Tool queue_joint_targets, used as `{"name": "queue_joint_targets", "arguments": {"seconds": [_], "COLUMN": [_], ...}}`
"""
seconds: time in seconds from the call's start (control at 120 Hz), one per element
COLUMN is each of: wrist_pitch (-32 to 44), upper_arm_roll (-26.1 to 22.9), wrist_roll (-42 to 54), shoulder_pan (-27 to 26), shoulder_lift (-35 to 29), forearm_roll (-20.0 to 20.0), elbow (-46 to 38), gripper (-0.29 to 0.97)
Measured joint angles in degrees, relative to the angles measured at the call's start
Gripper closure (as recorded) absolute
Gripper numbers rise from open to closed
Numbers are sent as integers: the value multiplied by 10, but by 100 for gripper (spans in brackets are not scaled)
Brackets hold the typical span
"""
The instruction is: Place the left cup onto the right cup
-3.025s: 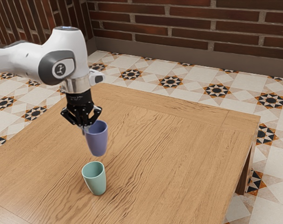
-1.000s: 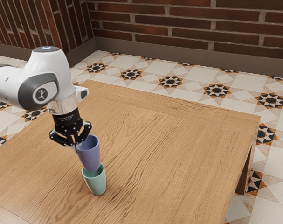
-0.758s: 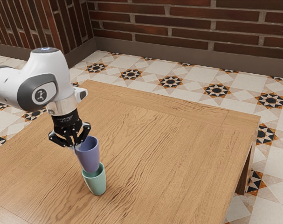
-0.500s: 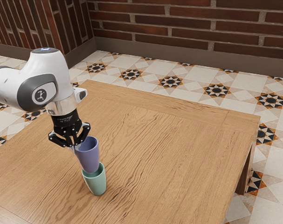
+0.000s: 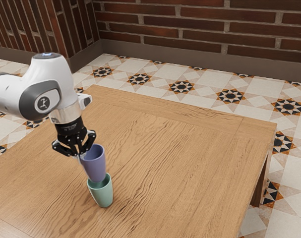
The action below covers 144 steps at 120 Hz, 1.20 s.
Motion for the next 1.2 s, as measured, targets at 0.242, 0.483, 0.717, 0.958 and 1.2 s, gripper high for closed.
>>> {"name": "queue_joint_targets", "arguments": {"seconds": [0.242, 0.483, 0.717, 0.958, 1.2], "wrist_pitch": [3, 7, 13, 17, 17], "upper_arm_roll": [0, 0, 0, -3, -11], "wrist_roll": [1, 2, 3, 4, 6], "shoulder_pan": [2, 2, 1, 0, 0], "shoulder_lift": [0, 0, 0, 1, 0], "forearm_roll": [-8, -10, -10, -11, -11], "elbow": [-6, -13, -15, -15, -15], "gripper": [79, 79, 79, 54, 18]}}
